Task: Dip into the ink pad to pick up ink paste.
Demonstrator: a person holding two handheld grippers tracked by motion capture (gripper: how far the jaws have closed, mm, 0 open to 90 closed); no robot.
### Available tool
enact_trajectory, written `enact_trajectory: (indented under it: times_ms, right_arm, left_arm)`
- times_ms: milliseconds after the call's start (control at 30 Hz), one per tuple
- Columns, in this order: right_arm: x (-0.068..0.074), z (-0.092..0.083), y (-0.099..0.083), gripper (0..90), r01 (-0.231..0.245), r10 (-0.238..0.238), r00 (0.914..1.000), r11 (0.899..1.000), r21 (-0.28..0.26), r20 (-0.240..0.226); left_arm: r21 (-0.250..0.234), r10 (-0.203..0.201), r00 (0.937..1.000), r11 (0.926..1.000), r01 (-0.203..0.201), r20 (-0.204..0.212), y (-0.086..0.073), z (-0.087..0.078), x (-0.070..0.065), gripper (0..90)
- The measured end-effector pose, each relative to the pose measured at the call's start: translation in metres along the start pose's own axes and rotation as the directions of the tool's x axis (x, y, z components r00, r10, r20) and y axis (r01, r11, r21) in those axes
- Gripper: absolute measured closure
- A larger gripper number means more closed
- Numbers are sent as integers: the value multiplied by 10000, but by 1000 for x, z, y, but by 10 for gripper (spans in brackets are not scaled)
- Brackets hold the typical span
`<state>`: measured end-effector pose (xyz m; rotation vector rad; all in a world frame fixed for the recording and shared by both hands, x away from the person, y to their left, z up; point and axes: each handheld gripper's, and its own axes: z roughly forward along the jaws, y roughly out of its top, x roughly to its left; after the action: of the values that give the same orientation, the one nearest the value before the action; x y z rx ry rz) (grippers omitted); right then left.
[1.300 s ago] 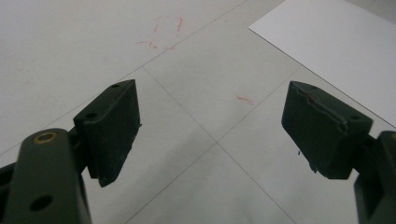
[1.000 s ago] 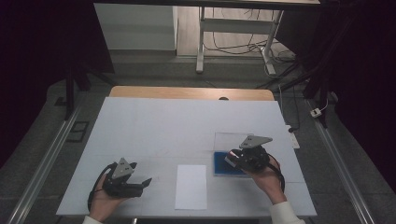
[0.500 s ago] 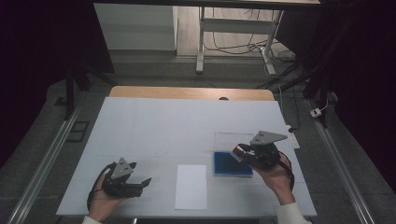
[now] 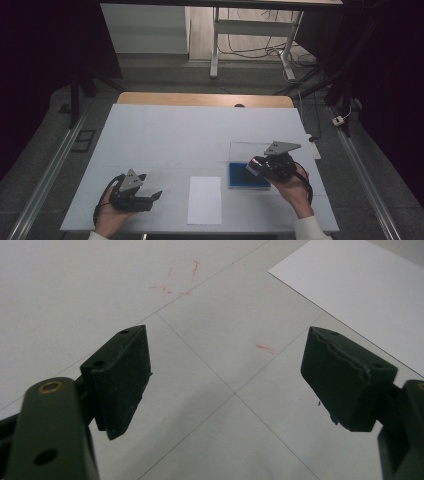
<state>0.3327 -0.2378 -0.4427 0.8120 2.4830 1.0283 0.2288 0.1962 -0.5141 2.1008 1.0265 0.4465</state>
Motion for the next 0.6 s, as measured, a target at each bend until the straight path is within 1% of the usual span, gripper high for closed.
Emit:
enact_trajectory:
  times_ms: [133, 167, 267, 333, 400, 533, 600]
  right_arm:
    - [-1, 8, -4, 699, -159, 157, 9999, 9994, 308, 47]
    - [-2, 9, -5, 699, -106, 104, 9999, 9993, 360, 83]
    - [-3, 13, -7, 699, -229, 226, 9997, 9986, 471, 79]
    - [-4, 16, -9, 699, -141, 134, 9998, 9986, 507, 134]
    - [-4, 17, -9, 699, -230, 223, 9996, 9982, 546, 146]
    - [-4, 19, -11, 699, -224, 210, 9995, 9978, 624, 231]
    - [-3, 21, -11, 699, -203, 193, 9997, 9977, 644, 164]
  left_arm:
    - [9, 3, 10000, 10000, -3, 5, 0, 0, 0, 207]
    - [22, -5, 10000, 10000, 5, -23, 0, 0, 0, 207]
    - [47, -7, 10000, 10000, 7, 11, 0, 1, 0, 207]
    - [48, -4, 10000, 10000, 4, 20, 0, 1, 0, 207]
    - [57, -10, 10000, 10000, 10, 25, 0, 1, 0, 207]
    - [65, -5, 10000, 10000, 5, 30, 0, 1, 0, 207]
    - [73, 6, 10000, 10000, -6, 20, 0, 2, 0, 207]
